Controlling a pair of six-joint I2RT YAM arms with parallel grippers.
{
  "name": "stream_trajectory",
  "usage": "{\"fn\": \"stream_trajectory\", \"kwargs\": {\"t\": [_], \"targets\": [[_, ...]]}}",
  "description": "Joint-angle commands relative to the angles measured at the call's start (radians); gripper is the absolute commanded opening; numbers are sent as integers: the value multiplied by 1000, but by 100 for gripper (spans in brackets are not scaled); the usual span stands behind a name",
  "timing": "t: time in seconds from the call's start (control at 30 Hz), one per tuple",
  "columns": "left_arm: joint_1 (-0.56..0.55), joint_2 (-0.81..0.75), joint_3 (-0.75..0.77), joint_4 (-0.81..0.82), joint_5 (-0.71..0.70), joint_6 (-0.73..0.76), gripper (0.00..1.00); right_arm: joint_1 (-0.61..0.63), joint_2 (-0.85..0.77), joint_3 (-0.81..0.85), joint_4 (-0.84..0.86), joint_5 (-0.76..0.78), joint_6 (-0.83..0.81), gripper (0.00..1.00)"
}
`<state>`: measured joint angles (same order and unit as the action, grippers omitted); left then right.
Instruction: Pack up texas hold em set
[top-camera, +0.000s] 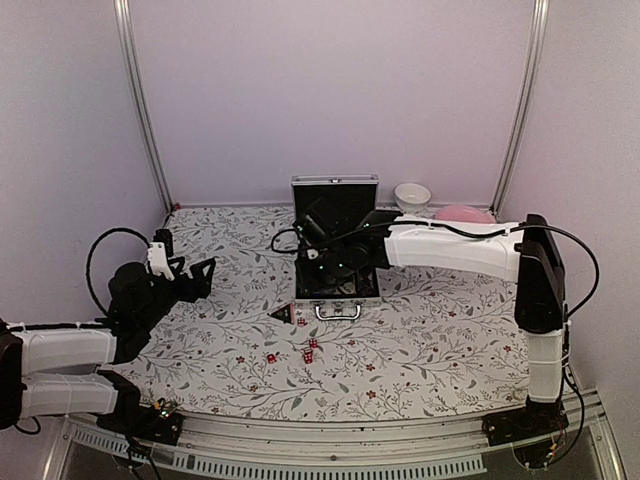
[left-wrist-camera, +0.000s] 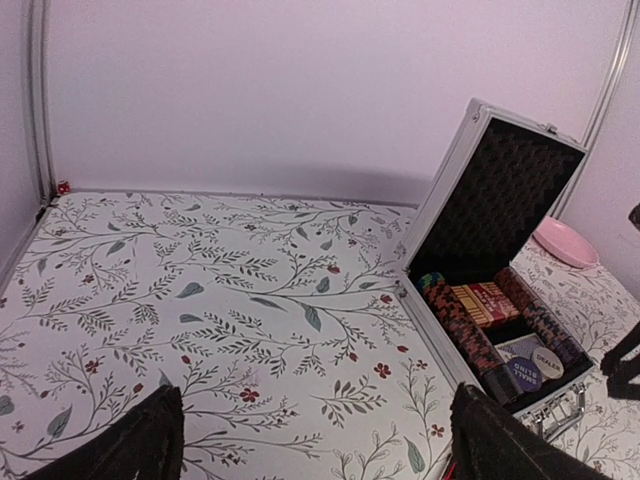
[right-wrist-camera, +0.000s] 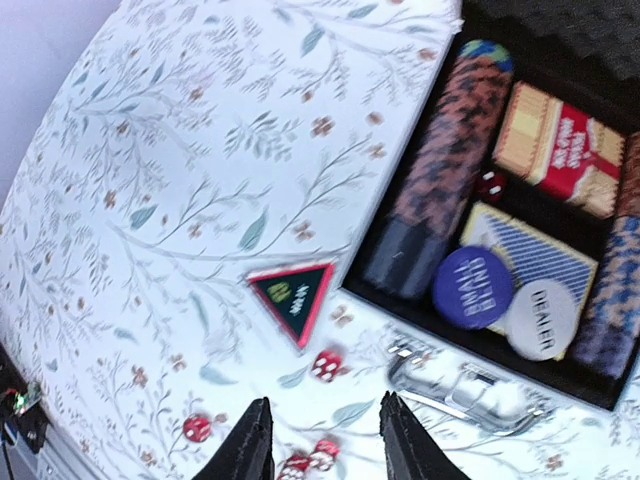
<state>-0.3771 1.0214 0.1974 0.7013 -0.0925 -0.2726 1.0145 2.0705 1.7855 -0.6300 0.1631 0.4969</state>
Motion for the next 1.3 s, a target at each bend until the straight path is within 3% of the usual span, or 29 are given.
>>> {"fn": "stream_trajectory", "kwargs": {"t": [0.0,0.27,0.67,1.27], "targets": [[-11,1,16,-7,5,10,93,55,52,9,-41,-101,52,37],[-11,-22,15,-26,-3,9,93,148,194,152,-112,-136,141,39],[-10,-35,28,-71,-41,4,96,220,309,256,-171,-63,217,41],[-8,-37,29,-73,-39,0,97,258,386,346,-249,-25,238,41]]}}
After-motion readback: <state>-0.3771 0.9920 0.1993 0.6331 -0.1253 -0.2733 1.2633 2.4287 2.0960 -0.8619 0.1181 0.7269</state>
